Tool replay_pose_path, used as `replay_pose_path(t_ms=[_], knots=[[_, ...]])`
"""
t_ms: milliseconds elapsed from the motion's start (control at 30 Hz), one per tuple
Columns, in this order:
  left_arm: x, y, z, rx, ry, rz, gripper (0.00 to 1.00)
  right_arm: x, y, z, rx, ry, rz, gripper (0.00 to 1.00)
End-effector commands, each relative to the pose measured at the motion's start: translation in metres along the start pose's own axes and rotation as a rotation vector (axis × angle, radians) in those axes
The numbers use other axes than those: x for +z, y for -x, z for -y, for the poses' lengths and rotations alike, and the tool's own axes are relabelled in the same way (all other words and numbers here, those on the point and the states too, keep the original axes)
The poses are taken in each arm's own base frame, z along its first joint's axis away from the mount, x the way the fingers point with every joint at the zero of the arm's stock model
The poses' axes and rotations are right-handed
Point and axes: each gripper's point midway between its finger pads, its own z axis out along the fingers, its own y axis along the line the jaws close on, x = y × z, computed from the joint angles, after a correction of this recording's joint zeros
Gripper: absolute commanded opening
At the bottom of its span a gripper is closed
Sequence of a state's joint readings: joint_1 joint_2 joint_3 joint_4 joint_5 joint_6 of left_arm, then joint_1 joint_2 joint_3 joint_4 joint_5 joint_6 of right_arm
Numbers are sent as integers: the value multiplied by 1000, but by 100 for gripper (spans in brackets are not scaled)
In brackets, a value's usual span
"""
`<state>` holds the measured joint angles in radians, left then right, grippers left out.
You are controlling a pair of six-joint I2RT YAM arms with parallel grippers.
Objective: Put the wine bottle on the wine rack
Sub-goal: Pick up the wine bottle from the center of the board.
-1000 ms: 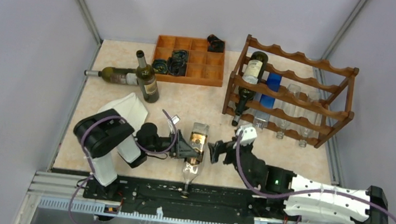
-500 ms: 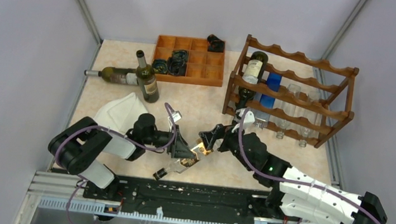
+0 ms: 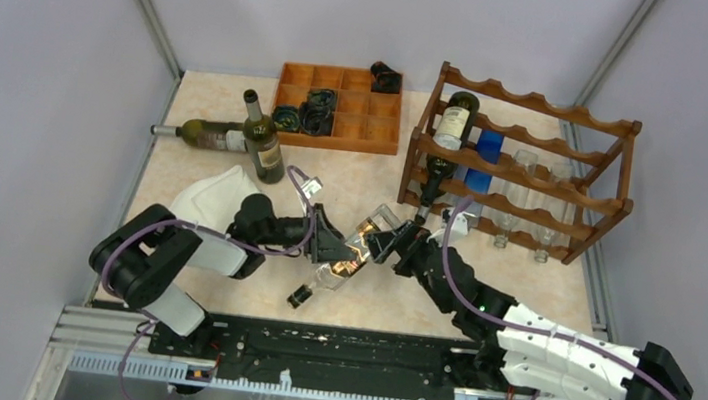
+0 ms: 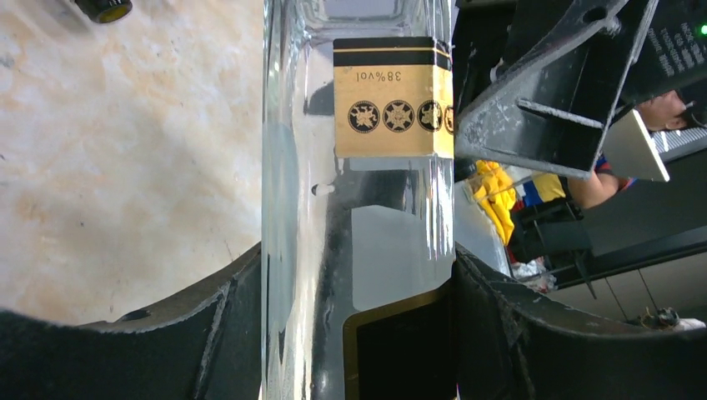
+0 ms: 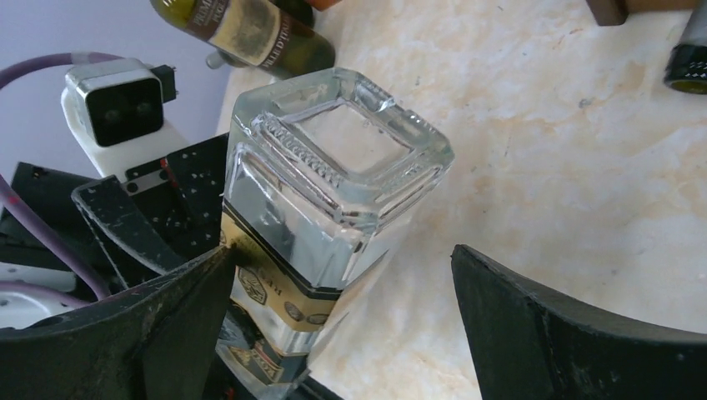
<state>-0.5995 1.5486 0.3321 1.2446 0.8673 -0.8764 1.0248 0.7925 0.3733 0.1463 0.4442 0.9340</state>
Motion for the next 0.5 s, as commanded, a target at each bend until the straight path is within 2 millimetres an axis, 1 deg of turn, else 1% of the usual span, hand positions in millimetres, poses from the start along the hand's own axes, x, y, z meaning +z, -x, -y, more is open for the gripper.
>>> replay_pose_path(t_ms=[0,100,167,233,367,467], knots=[[17,30,37,190,-103,47,0,9,21,-15,163,11,94,98],[29,26,24,275,26,-2,0,14,27,-11,222,-48,126,98],[31,28,21,309,75,-5,0,15,31,-15,237,-44,141,98],[31,33,23,326,85,9,0,18,33,-19,253,-30,150,98],[38,40,26,373,112,5,0,25,28,-19,258,-58,133,98],[41,41,20,420,174,-22,0,27,27,-13,269,-110,134,97]])
